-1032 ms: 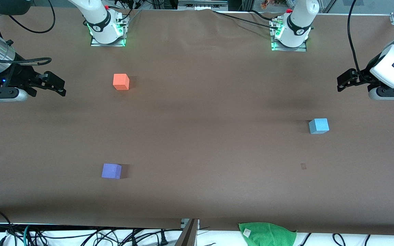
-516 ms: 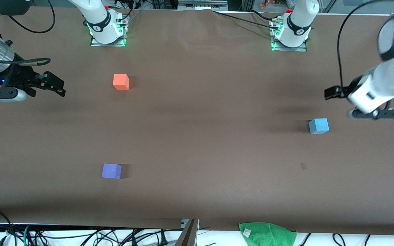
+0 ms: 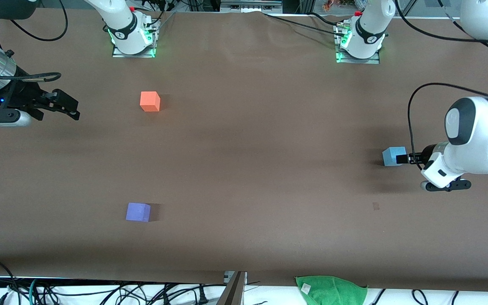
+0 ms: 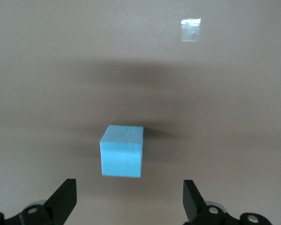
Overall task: Place blue block between orange and purple blocks
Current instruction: 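Reach the left gripper down over the light-blue cube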
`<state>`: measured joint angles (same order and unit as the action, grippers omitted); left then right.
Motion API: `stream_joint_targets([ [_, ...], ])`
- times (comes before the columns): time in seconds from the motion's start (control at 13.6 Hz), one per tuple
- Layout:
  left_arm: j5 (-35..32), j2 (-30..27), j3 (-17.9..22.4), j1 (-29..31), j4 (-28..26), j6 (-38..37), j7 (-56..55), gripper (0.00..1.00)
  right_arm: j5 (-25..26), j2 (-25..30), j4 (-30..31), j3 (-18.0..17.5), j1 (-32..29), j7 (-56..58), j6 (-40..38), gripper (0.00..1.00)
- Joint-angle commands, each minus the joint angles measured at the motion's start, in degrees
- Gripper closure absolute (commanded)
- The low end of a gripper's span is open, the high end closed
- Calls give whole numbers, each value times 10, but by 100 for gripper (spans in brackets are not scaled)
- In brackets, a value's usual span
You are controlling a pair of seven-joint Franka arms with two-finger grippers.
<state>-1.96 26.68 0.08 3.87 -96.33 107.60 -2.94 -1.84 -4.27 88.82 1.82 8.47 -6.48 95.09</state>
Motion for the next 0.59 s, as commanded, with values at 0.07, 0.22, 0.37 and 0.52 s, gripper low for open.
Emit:
stream_joint_targets([
  [0.07,1,-29,-5,7,-115,104,11,0,-3,-5,-11,1,-3,6,-2,0],
  [0.22,1,-28,-5,7,-156,165,10,0,-3,-5,-11,1,-3,6,-2,0],
  [0.37,1,-27,-5,16,-198,232,10,0,-3,-5,-11,1,-3,5,-2,0],
  [0.52,-44,-29,-6,14,-199,237,10,0,-3,-5,-11,1,-3,5,-2,0],
])
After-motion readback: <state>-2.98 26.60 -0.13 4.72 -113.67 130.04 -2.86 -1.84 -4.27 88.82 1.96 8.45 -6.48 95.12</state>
